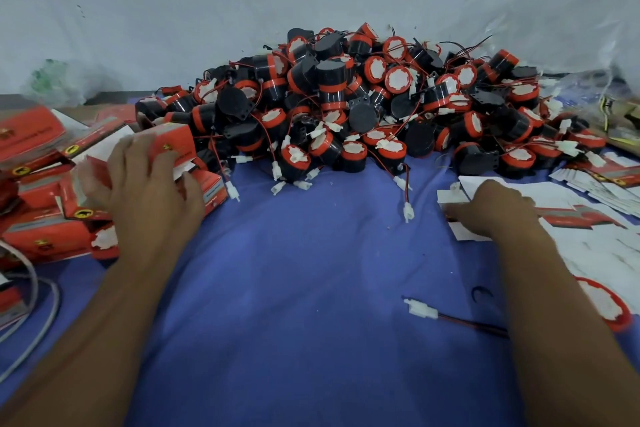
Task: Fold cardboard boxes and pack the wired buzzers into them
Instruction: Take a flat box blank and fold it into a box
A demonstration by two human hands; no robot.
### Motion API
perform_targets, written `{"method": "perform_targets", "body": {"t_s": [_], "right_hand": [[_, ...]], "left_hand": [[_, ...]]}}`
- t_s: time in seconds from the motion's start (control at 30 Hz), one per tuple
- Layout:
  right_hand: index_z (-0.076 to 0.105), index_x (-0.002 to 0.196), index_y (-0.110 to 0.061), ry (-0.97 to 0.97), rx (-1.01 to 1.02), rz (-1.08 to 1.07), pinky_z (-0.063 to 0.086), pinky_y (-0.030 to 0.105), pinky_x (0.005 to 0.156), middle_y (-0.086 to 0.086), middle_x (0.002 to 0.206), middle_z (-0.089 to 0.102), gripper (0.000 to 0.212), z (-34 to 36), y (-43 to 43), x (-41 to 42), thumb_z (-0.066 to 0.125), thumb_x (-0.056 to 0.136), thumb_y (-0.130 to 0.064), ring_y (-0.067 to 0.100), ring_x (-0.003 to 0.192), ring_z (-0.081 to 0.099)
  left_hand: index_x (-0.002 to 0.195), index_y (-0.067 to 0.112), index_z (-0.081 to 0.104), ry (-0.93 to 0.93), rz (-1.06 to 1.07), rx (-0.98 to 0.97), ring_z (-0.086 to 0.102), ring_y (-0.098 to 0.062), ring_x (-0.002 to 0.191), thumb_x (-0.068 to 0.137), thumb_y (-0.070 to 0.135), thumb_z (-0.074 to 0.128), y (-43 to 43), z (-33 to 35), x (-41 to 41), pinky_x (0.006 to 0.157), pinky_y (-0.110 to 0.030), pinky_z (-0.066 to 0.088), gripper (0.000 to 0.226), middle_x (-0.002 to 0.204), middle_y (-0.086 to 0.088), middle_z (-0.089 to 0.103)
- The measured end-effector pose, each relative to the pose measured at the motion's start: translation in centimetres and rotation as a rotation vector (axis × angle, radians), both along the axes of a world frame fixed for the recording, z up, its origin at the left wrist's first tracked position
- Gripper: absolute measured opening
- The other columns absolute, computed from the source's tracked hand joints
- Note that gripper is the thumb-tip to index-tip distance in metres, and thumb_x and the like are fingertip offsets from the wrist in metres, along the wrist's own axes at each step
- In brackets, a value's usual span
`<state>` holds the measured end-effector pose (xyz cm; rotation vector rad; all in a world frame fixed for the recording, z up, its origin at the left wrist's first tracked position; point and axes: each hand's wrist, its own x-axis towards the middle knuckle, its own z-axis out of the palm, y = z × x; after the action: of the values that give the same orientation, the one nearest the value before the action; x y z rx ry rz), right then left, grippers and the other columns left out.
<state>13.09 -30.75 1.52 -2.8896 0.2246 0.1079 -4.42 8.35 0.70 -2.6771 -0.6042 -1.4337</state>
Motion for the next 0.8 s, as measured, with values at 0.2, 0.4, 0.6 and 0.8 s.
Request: {"method": "perform_targets", "body": {"t_s": [0.2,0.4,0.6,0.8], "right_hand": [[0.056,0.082,-0.008,0.05,-0.061,0.121,0.048,0.037,0.077,0.012,0.097,0.066,0.049,1.0,0.5,-0.7,0.067,0.084,-0.056,0.031,0.087,0.061],[0.061,0.099,0.002,-0.326,0.111,0.084,0.042,0.038,0.068,0.023,0.09,0.06,0.021,2.5,2.0,-2.3,0.058,0.096,-0.018,0.04,0.081,0.059],[0.068,0.095,-0.007,-0.972,0.421,0.161,0.029,0.027,0.062,0.005,0.075,0.064,0.028,6.2,2.1,-3.8,0.049,0.102,-0.026,0.011,0.066,0.046],[0.056,0.072,-0.026,-0.613,1.064,0.481,0.037,0.016,0.056,-0.02,0.061,0.054,0.029,3.5,8.6,-6.8,0.059,0.101,-0.028,-0.002,0.057,0.046]], "left_hand": [[0.093,0.005,0.073,-0.068,-0.208,0.136,0.059,-0.031,0.107,0.092,0.016,0.056,-2.5,0.6,0.1,0.103,-0.049,0.028,0.02,0.112,-0.011,0.067],[0.097,-0.004,0.073,0.039,-0.521,0.037,0.066,-0.037,0.093,0.09,0.009,0.056,-5.0,-0.1,1.1,0.084,-0.055,0.049,0.022,0.101,-0.017,0.07],[0.117,-0.001,0.065,0.187,-0.6,-0.009,0.063,-0.033,0.104,0.097,0.027,0.043,-7.0,-0.5,0.9,0.089,-0.046,0.052,0.041,0.115,-0.014,0.066],[0.153,0.037,0.019,0.213,-0.791,-0.535,0.049,-0.006,0.125,0.085,0.071,0.055,-9.2,-0.9,1.2,0.096,-0.026,0.043,0.084,0.153,0.013,0.032]]}}
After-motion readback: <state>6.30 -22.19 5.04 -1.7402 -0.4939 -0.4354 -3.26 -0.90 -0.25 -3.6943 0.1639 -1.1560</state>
